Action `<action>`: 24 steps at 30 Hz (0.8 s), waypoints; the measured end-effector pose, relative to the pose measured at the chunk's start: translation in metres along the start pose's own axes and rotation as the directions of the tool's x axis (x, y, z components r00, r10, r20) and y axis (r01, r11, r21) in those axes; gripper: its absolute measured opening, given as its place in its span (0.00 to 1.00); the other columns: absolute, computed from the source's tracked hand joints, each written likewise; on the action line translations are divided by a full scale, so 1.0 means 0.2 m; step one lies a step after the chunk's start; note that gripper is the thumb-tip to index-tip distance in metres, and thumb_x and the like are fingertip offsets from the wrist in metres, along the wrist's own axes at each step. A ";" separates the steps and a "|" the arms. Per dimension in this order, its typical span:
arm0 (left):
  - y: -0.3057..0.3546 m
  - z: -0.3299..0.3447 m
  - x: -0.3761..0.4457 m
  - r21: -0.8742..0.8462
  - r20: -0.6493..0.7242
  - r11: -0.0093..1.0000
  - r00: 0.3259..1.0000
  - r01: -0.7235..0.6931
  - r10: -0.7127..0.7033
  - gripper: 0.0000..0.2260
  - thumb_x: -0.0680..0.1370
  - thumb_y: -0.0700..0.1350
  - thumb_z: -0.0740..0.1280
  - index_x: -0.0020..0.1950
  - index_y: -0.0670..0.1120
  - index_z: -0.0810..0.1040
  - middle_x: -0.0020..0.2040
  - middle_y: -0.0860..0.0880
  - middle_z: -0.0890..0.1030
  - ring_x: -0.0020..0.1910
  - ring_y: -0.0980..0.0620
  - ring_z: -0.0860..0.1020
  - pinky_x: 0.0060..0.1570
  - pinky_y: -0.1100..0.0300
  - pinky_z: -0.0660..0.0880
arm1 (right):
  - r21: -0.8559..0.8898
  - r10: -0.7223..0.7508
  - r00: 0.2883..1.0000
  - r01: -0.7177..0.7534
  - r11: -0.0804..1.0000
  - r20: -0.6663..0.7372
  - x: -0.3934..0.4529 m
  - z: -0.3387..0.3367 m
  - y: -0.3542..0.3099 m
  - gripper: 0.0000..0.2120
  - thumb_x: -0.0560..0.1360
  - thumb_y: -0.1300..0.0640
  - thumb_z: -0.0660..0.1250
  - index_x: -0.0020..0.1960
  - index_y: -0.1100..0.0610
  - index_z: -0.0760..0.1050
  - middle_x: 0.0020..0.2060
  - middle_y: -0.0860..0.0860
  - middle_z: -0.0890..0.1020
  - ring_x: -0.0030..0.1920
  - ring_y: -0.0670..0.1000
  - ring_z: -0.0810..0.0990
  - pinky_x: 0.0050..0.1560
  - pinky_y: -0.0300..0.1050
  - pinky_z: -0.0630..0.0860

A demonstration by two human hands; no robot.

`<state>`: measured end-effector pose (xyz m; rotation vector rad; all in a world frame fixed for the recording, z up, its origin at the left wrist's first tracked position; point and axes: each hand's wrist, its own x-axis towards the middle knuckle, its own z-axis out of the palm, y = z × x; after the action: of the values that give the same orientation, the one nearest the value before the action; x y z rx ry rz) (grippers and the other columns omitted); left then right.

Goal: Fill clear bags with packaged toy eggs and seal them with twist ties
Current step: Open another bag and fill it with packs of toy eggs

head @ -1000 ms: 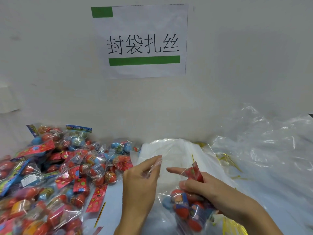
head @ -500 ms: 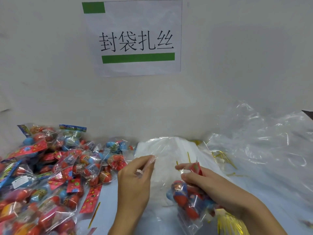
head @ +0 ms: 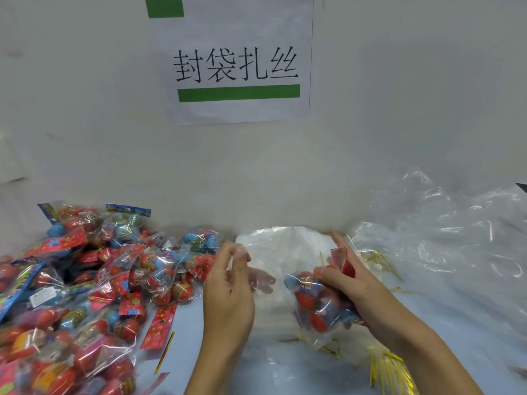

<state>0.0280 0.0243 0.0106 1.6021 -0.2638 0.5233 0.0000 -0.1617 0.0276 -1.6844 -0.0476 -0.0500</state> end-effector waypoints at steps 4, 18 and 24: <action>0.00 0.00 0.01 -0.143 0.027 0.980 0.991 0.135 -0.133 0.13 0.85 0.49 0.55 0.46 0.44 0.71 0.33 0.44 0.84 0.33 0.45 0.82 0.34 0.62 0.75 | 0.163 0.047 0.994 -0.062 0.985 0.094 -0.01 0.01 0.00 0.32 0.62 0.42 0.73 0.63 0.54 0.75 0.46 0.58 0.83 0.47 0.66 0.80 0.49 0.59 0.70; 0.00 -0.01 0.04 -0.238 -0.187 0.963 0.967 0.124 -0.171 0.11 0.85 0.43 0.58 0.45 0.46 0.76 0.40 0.49 0.86 0.37 0.53 0.83 0.32 0.60 0.77 | 0.348 0.076 0.945 0.041 0.937 -0.317 0.05 -0.03 0.02 0.11 0.77 0.52 0.66 0.55 0.57 0.80 0.38 0.55 0.80 0.33 0.53 0.73 0.21 0.39 0.64; 0.00 -0.01 0.03 -0.074 -0.172 0.996 0.984 0.042 -0.054 0.11 0.82 0.52 0.61 0.42 0.58 0.79 0.51 0.63 0.81 0.50 0.66 0.78 0.48 0.62 0.73 | 0.666 -0.024 0.986 0.127 0.735 -0.162 -0.01 -0.07 -0.04 0.07 0.69 0.50 0.69 0.39 0.51 0.84 0.41 0.55 0.81 0.36 0.54 0.77 0.32 0.41 0.65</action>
<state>0.0324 0.0278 0.0145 1.4806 -0.1105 0.6066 -0.0033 -0.1753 0.0379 -0.9346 -0.0219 -0.1939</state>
